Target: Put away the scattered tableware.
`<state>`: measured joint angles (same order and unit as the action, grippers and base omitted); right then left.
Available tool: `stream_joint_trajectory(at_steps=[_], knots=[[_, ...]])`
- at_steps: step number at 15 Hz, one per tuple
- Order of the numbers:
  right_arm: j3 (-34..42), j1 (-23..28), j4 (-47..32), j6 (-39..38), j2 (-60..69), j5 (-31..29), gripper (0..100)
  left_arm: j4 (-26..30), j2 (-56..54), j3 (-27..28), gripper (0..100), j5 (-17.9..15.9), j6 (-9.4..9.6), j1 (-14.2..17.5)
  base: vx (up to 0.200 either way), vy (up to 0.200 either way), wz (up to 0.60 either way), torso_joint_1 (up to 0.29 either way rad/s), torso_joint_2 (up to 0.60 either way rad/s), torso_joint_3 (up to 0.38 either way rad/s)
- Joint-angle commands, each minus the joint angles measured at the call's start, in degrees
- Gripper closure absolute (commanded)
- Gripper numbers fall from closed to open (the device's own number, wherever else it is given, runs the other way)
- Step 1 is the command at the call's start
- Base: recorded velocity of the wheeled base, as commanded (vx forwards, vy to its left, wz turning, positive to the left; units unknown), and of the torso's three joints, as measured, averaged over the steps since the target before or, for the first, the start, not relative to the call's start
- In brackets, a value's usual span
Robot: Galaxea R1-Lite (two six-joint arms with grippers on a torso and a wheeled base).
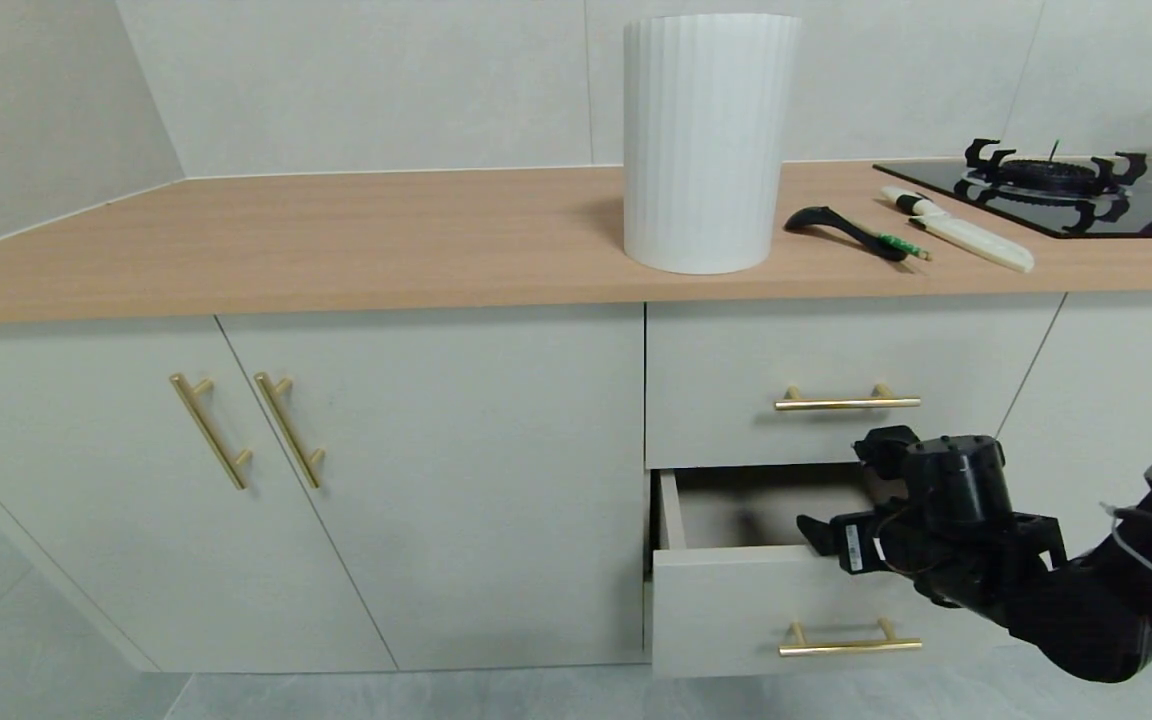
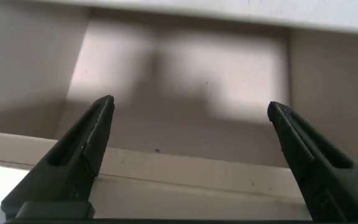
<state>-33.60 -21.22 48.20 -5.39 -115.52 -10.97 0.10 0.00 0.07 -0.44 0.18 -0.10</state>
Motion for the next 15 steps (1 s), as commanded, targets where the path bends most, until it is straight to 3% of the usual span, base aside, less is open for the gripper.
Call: stream_joint_trajectory(at_steps=[1, 8, 15], knots=[[0.02, -0.05, -5.14, -0.06, 6.36, 2.62, 0, -0.01, 0.09, 0.01, 0, 0.00, -0.01, 0.01, 0.000, 0.000, 0.00, 0.000, 0.00, 0.000], [-3.40, -0.49, -30.98, 2.49, 14.09, 7.28, 0, -0.01, 0.09, 0.01, 0, 0.00, -0.01, 0.01, 0.000, 0.000, 0.00, 0.000, 0.00, 0.000], [-3.49, -1.19, -42.75, 9.17, 14.53, 7.19, 0, -0.01, 0.09, 0.01, 0, 0.00, -0.01, 0.01, 0.000, 0.000, 0.00, 0.000, 0.00, 0.000]])
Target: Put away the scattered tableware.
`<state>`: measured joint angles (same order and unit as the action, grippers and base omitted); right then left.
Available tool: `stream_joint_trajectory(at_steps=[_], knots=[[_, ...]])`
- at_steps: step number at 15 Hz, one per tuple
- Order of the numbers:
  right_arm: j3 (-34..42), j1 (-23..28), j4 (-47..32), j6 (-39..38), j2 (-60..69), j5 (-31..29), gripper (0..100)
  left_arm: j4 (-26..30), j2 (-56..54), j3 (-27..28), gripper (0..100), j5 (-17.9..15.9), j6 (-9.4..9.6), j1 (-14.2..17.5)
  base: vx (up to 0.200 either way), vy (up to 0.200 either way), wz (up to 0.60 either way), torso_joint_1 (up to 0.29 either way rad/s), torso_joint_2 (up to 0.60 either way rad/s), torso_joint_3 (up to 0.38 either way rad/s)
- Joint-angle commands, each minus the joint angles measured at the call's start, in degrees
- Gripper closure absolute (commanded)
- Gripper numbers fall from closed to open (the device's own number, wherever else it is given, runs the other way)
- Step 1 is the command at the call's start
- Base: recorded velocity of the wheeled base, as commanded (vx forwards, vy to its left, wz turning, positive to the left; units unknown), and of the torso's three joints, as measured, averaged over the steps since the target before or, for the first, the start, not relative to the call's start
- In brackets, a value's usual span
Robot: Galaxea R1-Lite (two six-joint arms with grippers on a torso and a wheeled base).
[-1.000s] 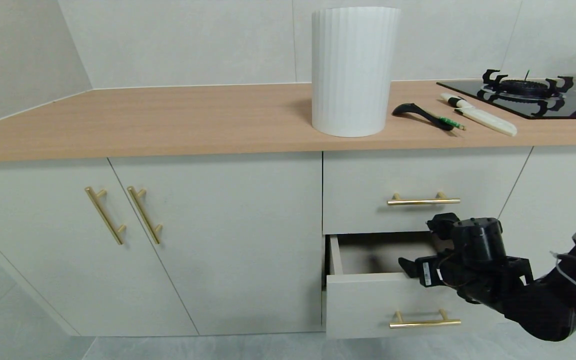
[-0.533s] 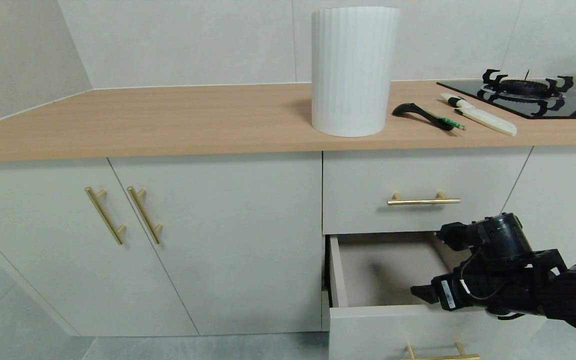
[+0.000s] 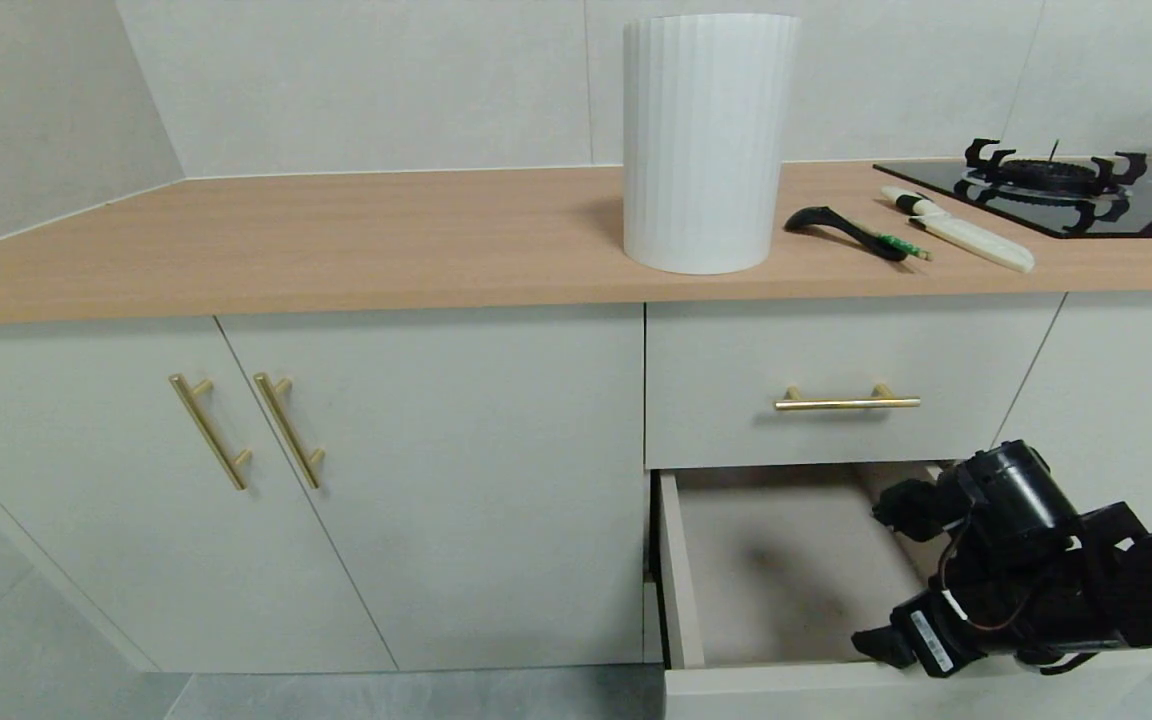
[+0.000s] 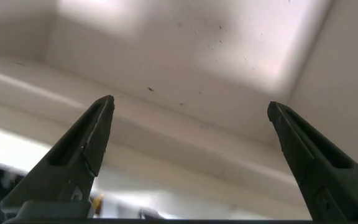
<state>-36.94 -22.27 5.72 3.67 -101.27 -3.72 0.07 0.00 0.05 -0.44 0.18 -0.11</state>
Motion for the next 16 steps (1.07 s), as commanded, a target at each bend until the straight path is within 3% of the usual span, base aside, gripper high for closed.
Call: stream_joint_trajectory(at_steps=[1, 7, 10, 16], knots=[[-0.24, -0.32, -1.67, 0.55, 0.81, 0.03, 0, 0.01, 0.09, 0.04, 0, 0.00, -0.01, 0.02, 0.000, 0.000, 0.00, 0.000, 0.00, 0.000], [-1.73, -1.28, -13.45, 4.42, 2.04, -0.06, 0, 0.01, 0.09, 0.04, 0, 0.00, -0.01, 0.02, 0.000, 0.000, 0.00, 0.000, 0.00, 0.000], [-3.49, -2.25, -23.47, 5.73, 2.74, -0.24, 0, 0.01, 0.09, 0.04, 0, 0.00, -0.01, 0.02, 0.000, 0.000, 0.00, 0.000, 0.00, 0.000], [-5.34, -2.07, -23.82, 5.30, 2.65, -0.85, 0, 0.01, 0.09, 0.04, 0, 0.00, -0.01, 0.02, 0.000, 0.000, 0.00, 0.000, 0.00, 0.000]])
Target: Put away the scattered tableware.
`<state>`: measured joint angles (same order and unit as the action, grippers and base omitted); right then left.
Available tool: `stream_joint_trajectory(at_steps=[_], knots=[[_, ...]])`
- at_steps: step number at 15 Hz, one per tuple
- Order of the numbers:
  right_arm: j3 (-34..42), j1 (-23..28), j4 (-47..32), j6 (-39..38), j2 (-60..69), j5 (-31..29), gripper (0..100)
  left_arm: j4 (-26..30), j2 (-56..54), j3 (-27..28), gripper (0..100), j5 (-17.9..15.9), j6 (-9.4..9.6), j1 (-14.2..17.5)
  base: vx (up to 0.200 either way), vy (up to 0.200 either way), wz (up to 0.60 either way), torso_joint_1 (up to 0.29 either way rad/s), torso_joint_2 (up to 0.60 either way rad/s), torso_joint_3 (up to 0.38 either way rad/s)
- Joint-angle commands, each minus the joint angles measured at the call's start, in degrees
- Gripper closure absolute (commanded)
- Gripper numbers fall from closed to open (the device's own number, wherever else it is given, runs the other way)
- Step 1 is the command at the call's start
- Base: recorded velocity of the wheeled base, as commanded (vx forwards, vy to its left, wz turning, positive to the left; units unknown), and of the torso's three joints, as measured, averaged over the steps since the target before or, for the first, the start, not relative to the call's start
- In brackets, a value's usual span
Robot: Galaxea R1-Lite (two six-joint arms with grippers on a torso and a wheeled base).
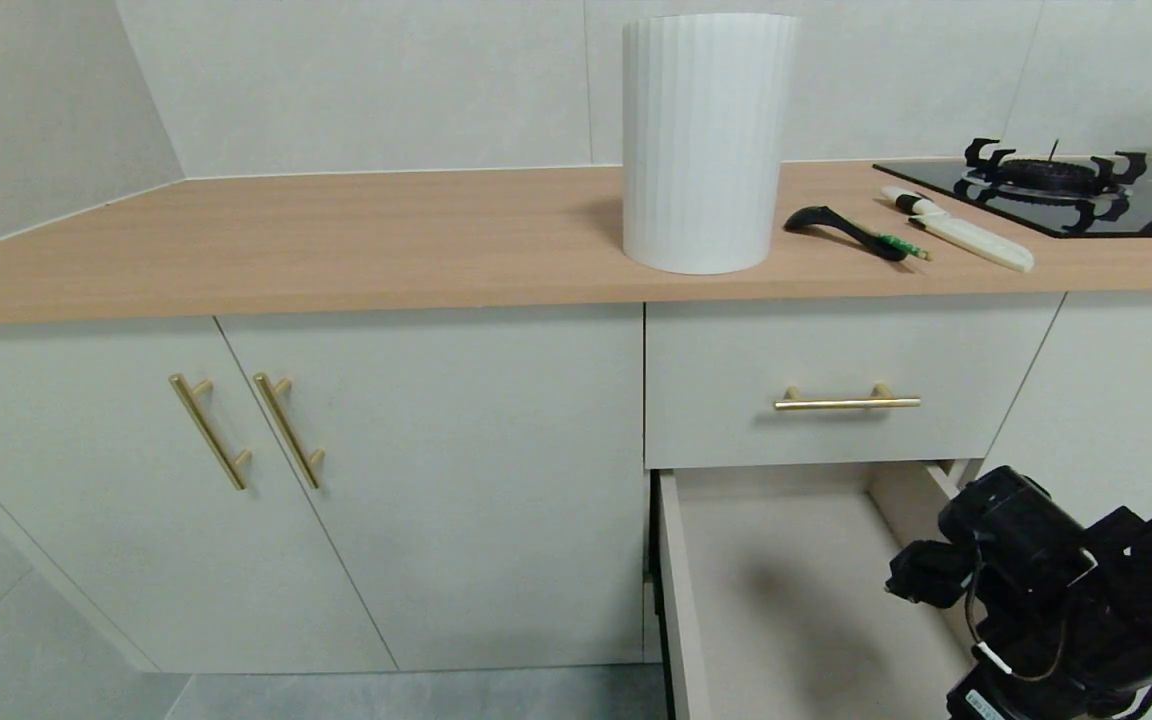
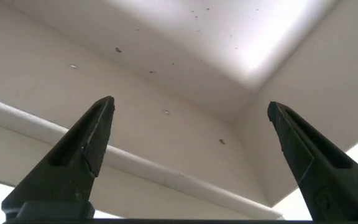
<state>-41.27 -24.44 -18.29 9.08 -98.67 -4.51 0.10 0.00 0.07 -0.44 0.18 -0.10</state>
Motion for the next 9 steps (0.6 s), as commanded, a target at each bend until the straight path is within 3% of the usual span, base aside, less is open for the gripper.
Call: stream_joint_trajectory(at_steps=[1, 5, 9], knots=[[-2.15, 0.45, 0.18, -1.35, 0.50, -0.06, 0, -0.01, 0.09, 0.01, 0, 0.00, -0.01, 0.01, 0.000, 0.000, 0.00, 0.000, 0.00, 0.000], [-6.64, 0.80, 2.91, -11.28, 5.24, 0.12, 0, -0.01, 0.09, 0.01, 0, 0.00, -0.01, 0.01, 0.000, 0.000, 0.00, 0.000, 0.00, 0.000], [-5.23, 3.26, 19.25, -15.23, 9.64, -0.68, 0, -0.01, 0.09, 0.01, 0, 0.00, -0.01, 0.01, 0.000, 0.000, 0.00, 0.000, 0.00, 0.000]])
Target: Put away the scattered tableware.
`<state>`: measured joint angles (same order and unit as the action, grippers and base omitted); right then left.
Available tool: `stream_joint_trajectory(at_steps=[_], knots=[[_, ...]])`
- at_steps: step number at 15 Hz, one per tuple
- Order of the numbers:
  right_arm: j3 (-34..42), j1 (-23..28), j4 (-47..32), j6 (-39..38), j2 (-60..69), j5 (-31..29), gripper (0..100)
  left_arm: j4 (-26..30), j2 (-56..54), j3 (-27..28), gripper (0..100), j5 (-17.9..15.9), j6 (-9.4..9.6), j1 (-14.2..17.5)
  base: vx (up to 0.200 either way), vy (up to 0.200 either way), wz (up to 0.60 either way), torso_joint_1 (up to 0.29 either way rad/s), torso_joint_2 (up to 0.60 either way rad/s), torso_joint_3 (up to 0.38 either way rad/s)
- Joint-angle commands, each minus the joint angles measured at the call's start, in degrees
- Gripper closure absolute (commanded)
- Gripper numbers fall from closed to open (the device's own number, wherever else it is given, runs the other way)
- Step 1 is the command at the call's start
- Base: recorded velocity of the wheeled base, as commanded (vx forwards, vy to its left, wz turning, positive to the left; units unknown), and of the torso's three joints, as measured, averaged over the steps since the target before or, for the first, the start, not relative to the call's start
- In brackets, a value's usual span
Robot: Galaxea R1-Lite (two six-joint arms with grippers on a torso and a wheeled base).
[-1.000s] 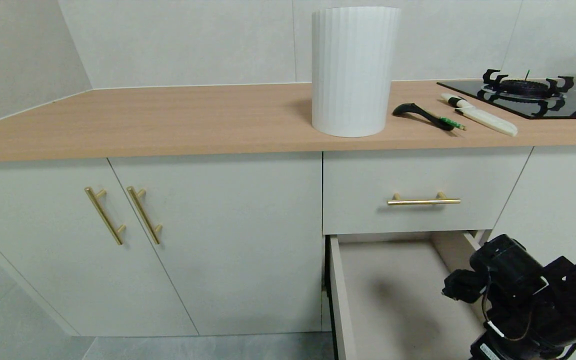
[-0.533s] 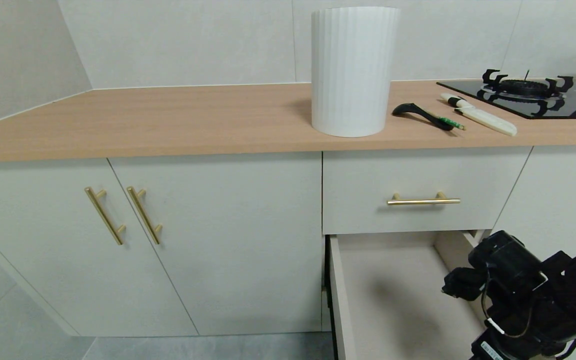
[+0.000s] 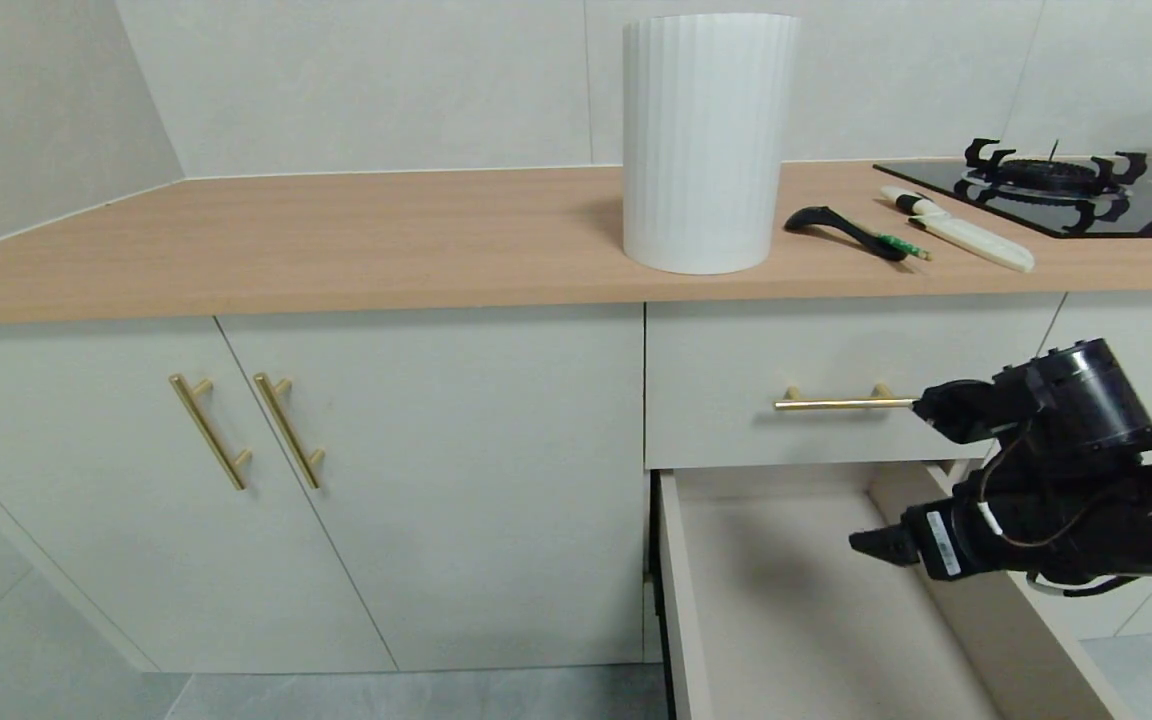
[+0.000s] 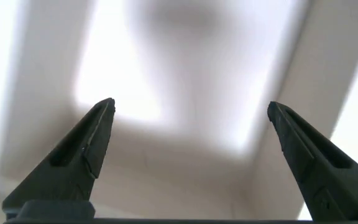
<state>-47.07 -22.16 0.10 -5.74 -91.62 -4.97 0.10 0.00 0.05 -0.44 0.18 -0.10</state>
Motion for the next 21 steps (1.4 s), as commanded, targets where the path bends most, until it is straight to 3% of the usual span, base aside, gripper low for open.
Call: stream_joint_trajectory(at_steps=[1, 4, 7, 14, 21], knots=[[0.93, 1.24, 3.24, -0.41, 2.94, -0.30, 0, -0.01, 0.09, 0.04, 0, 0.00, -0.01, 0.01, 0.000, 0.000, 0.00, 0.000, 0.00, 0.000], [4.00, 1.68, 12.12, 0.03, 5.67, -0.30, 0, -0.01, 0.09, 0.04, 0, 0.00, -0.01, 0.01, 0.000, 0.000, 0.00, 0.000, 0.00, 0.000], [5.41, 1.60, 15.28, 0.47, 7.07, -0.39, 0, -0.01, 0.00, 0.04, 0, 0.00, -0.01, 0.01, 0.000, 0.000, 0.00, 0.000, 0.00, 0.000], [5.76, 1.42, 15.37, 0.91, 8.39, -0.48, 0, -0.01, 0.09, -0.05, 0, 0.00, -0.01, 0.01, 0.000, 0.000, 0.00, 0.053, -0.16, -0.154], [5.76, 1.42, 15.37, 0.91, 8.13, -0.39, 0, -0.01, 0.09, 0.04, 0, 0.00, -0.01, 0.01, 0.000, 0.000, 0.00, 0.156, -0.50, -0.305]])
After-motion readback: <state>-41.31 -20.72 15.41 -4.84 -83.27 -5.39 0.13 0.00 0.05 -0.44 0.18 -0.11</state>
